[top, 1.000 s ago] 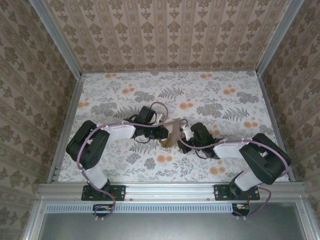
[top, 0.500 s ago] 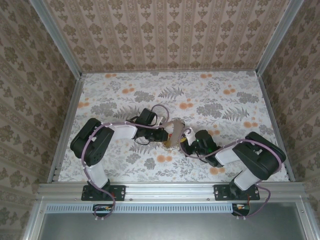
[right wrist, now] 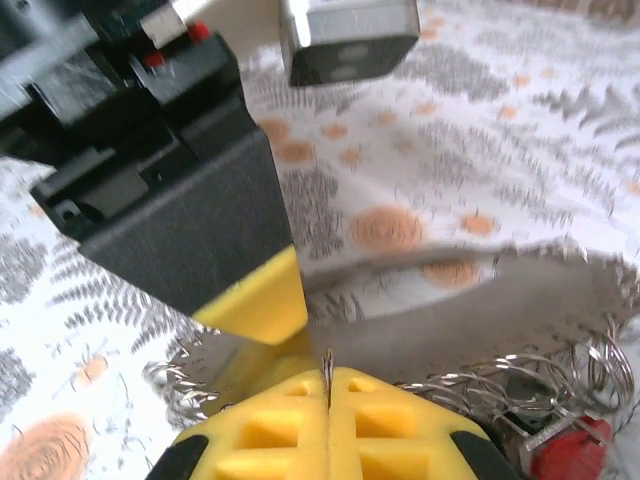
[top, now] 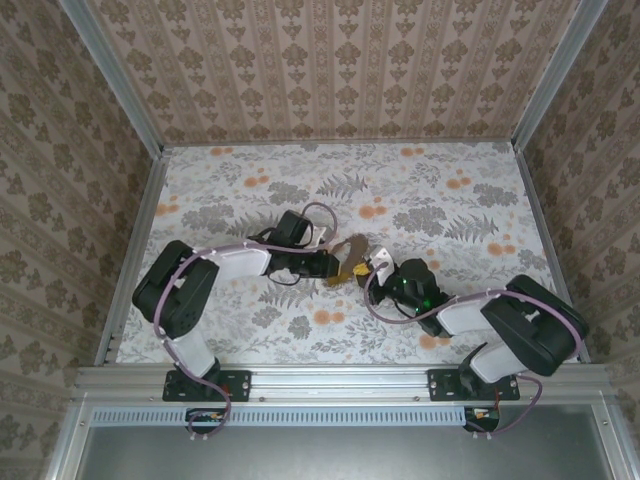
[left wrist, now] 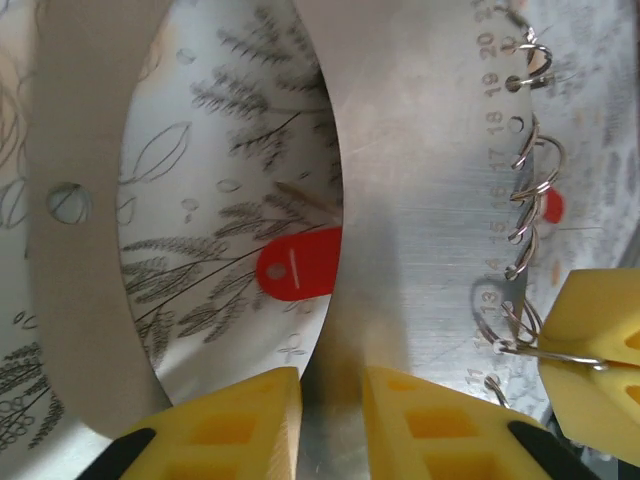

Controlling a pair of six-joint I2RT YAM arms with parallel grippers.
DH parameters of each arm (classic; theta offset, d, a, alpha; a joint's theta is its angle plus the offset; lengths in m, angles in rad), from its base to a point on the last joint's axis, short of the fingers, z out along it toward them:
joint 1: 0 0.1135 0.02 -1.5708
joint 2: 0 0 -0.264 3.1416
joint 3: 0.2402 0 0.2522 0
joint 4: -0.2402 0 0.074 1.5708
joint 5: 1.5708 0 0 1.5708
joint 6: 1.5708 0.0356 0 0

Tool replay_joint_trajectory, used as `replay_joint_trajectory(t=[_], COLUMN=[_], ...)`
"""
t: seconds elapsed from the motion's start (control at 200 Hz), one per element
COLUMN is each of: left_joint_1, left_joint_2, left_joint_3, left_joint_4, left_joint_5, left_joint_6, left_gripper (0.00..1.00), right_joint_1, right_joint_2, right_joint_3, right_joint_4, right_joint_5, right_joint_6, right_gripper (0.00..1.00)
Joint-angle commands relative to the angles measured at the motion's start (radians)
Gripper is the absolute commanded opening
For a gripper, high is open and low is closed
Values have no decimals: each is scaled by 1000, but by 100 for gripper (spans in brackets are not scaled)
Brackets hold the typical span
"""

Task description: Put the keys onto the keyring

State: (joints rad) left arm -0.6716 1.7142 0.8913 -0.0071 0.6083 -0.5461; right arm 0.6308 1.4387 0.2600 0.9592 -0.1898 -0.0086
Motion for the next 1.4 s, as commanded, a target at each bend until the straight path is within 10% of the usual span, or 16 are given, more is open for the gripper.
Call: replay_joint_trajectory(t=[0.0, 0.37, 0.725, 1.135, 1.395], left_joint_1=[10, 85, 30, -30, 47], left_joint_2=[-82, -379, -287, -453, -417], left_joint_3=[13, -9, 10, -256, -205], left_joint_4=[45, 51, 63, 301, 226], left_joint_5=[71, 53, 143, 166, 253], left_joint_6=[0, 111, 148, 719, 842], left_gripper=[27, 34, 30, 32, 34], right_joint_1=[-12, -88, -86, -89, -88], right_joint_2=[-112, -380, -363, -308, -320], right_joint_3=[6, 130, 152, 210, 282], right_joint_4=[7, -423, -473, -624, -797], right_joint_5=[-52, -242, -234, -472, -487], right_joint_6=[-10, -110, -144, -265, -365], right_gripper=[0, 0, 0, 0, 0])
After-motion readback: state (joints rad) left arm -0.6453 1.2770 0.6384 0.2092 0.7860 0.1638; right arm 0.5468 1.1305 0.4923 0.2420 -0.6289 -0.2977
